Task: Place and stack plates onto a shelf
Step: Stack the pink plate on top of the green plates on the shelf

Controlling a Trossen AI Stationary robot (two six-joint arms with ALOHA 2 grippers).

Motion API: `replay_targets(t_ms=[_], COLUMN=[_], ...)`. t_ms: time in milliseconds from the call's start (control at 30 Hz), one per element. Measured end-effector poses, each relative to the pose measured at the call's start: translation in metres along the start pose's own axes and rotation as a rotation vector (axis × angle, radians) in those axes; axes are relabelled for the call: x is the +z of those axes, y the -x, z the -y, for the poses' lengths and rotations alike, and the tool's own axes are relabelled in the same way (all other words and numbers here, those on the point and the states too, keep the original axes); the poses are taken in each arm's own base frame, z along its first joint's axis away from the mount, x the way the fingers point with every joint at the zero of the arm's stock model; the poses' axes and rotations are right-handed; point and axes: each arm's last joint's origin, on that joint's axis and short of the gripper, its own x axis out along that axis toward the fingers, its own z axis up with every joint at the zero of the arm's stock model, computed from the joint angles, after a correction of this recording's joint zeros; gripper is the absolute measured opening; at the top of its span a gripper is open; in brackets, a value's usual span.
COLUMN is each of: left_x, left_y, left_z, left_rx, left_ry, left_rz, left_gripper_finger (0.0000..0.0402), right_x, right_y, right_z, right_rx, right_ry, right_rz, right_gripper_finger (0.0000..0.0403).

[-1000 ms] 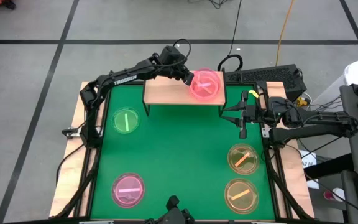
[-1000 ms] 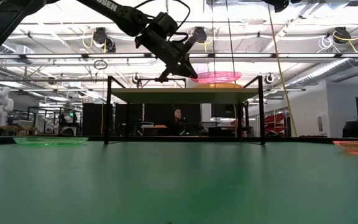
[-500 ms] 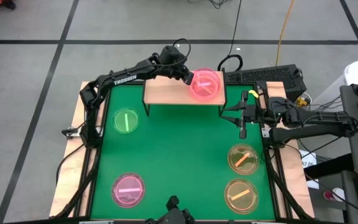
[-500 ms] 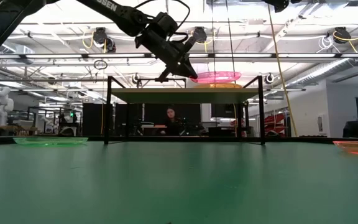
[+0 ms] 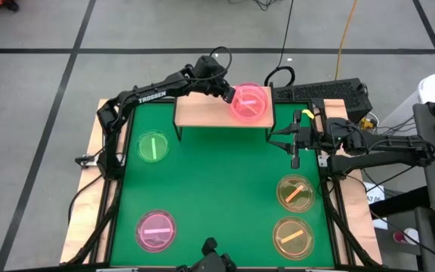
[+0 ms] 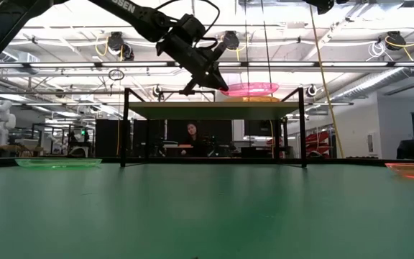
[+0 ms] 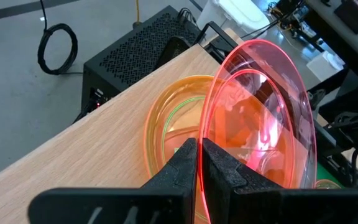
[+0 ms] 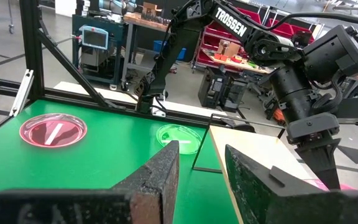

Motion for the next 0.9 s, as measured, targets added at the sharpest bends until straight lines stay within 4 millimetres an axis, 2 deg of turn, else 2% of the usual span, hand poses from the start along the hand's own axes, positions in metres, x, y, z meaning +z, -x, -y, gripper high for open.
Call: replay_targets(t_ms=[133,900], left_x=[0.0,-0.0006], left_y=[0.0,0.0], left_z=[0.0,-0.0006], left_rx=[0.001,0.018], left_ry=[0.052,0.067], left_rz=[0.0,0.0], left_gripper_finger=[0.0021,0.0022], right_x=[0.0,-0.0001], right_y=[0.0,-0.0001], right_z=[0.0,0.0], right_rx=[0.0,0.0], right_ry=[0.0,0.0], right_rz=[0.0,-0.001], right_gripper_finger=[0.0114,0.0114])
